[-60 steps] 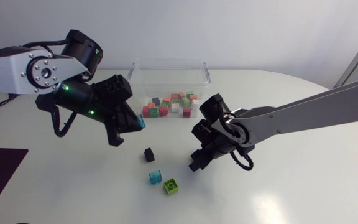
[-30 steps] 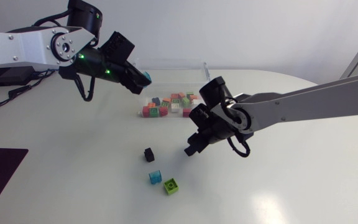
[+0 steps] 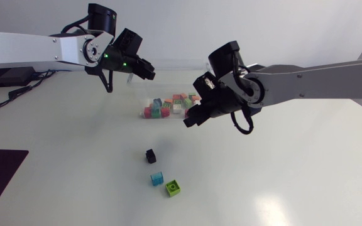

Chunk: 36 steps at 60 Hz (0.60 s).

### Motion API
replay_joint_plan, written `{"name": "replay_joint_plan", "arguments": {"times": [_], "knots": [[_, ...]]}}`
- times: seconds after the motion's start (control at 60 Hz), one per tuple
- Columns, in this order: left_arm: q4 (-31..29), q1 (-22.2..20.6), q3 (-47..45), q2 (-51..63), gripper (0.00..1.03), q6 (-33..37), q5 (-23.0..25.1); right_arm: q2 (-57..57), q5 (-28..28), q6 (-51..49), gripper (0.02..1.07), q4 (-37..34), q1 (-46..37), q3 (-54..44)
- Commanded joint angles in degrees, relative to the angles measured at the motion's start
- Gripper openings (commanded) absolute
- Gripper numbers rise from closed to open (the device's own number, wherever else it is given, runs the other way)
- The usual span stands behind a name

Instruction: Place the duplo bricks in the container

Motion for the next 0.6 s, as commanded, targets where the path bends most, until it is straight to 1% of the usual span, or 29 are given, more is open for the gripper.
{"name": "replay_joint_plan", "arguments": {"times": [0.0, 0.033, 0.1, 0.15, 0.183, 0.233, 0.317, 0.333, 0.367, 0.417, 0.467, 0.583], "knots": [[2.1, -0.5, 1.0, 0.9, 0.39, -2.3, -0.6, -1.2, -0.5, 1.4, 0.15, -0.4, -0.7, 2.2], [2.1, -0.6, 0.8, 0.7, 0.44, -2.4, -1.9, -1.3, -0.6, 2.0, 0.15, -0.3, -1.0, 2.7], [2.3, -0.9, -1.0, -1.5, 0.53, -2.1, -2.3, -1.9, -0.6, 2.6, 0.15, -0.1, -1.5, 3.3], [2.5, -1.3, -3.3, -3.9, 0.64, -1.2, -2.8, -2.5, -0.7, 2.9, 0.15, 0.0, -1.9, 4.1], [2.4, -1.5, -5.0, -5.7, 0.73, -0.8, -3.0, -2.8, -0.7, 3.0, 0.15, 0.1, -2.2, 4.6], [1.9, -1.5, -8.5, -8.9, 0.82, 1.0, -3.0, -3.0, -0.7, 3.4, 0.15, 0.8, -2.8, 5.4], [0.1, -1.1, -11.9, -12.4, 0.87, 3.3, -3.0, -3.2, -0.7, 3.8, 0.15, 1.2, -3.6, 6.8], [-1.2, -1.0, -13.0, -13.7, 0.91, 4.6, -2.8, -3.2, -0.7, 3.8, 0.15, 1.3, -3.7, 7.1], [-1.8, -0.9, -15.1, -15.9, 0.95, 6.2, -2.5, -3.3, -0.7, 4.2, 0.15, 1.4, -3.9, 7.6], [-1.8, -0.4, -18.6, -19.0, 0.95, 7.1, -1.1, -3.5, -0.7, 4.5, 0.15, 1.9, -3.9, 8.5], [-2.4, -0.2, -21.6, -21.5, 0.98, 8.4, -0.3, -3.3, -0.7, 4.6, 0.15, 2.2, -4.0, 9.6], [-3.3, -0.2, -27.2, -25.9, 0.98, 11.2, 0.9, -2.1, -0.7, 5.0, 0.15, 2.4, -3.9, 12.7]]}}
